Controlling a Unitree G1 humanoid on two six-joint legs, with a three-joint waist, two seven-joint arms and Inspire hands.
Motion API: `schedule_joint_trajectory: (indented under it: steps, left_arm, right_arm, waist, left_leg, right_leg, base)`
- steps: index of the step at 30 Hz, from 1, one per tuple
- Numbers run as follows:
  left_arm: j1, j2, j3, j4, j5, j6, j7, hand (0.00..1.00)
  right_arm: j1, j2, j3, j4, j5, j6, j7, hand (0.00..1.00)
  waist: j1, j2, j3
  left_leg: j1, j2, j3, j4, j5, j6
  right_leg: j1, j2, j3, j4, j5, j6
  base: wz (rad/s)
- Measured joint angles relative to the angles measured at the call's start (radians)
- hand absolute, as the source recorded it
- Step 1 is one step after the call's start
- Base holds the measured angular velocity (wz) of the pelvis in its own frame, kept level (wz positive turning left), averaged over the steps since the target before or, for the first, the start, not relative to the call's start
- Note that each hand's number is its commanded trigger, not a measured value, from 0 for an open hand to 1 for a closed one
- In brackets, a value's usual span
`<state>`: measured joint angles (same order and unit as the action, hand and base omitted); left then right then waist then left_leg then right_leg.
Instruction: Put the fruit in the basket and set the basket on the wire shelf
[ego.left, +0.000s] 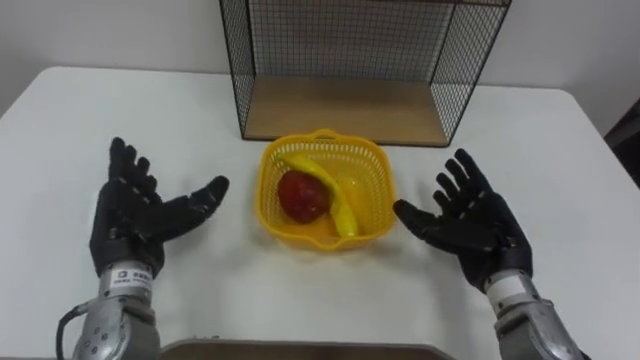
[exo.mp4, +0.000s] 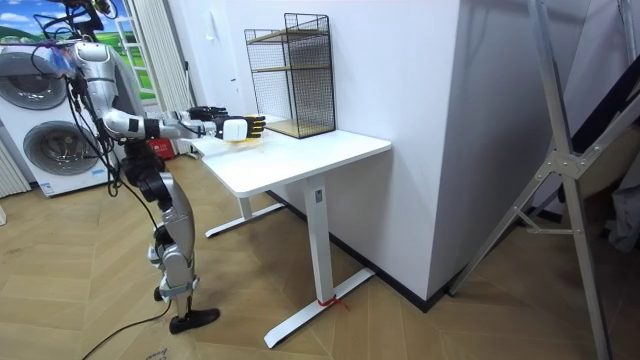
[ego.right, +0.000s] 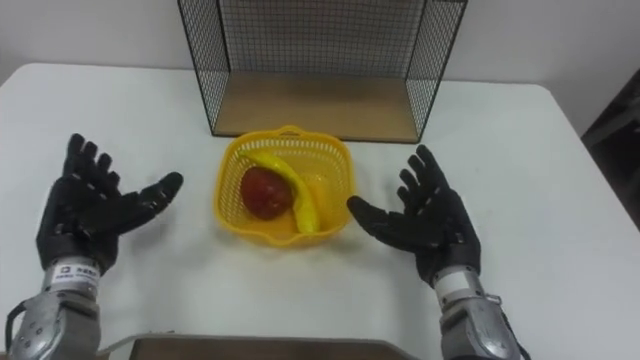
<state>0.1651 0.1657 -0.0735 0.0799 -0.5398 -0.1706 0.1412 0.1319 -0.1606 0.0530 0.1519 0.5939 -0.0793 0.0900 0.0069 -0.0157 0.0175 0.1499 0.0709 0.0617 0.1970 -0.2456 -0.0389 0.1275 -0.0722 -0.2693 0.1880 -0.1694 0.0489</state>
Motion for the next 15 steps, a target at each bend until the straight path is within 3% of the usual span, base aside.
schedule_joint_trajectory:
  steps: [5,15]
  left_arm:
    - [-0.009,-0.011,-0.033,0.068,0.0,0.027,-0.06,0.0]
    - [-0.011,-0.02,-0.044,0.07,0.001,0.062,-0.141,0.0]
  right_arm:
    - [-0.036,0.012,0.014,0.032,0.035,0.0,0.015,0.0]
    - [-0.036,0.04,0.016,0.048,0.078,0.0,0.028,0.0]
  waist:
    - [-0.006,0.007,0.0031]
    - [-0.007,0.014,-0.0021]
  left_leg:
    - [-0.001,0.003,0.003,0.002,0.0,0.0]
    - [0.002,0.004,0.019,0.002,0.0,0.0]
  right_leg:
    - [-0.003,0.003,0.001,0.001,0.002,-0.003]
    - [-0.007,0.005,0.019,0.002,0.003,-0.003]
  base:
    - [0.0]
    - [-0.04]
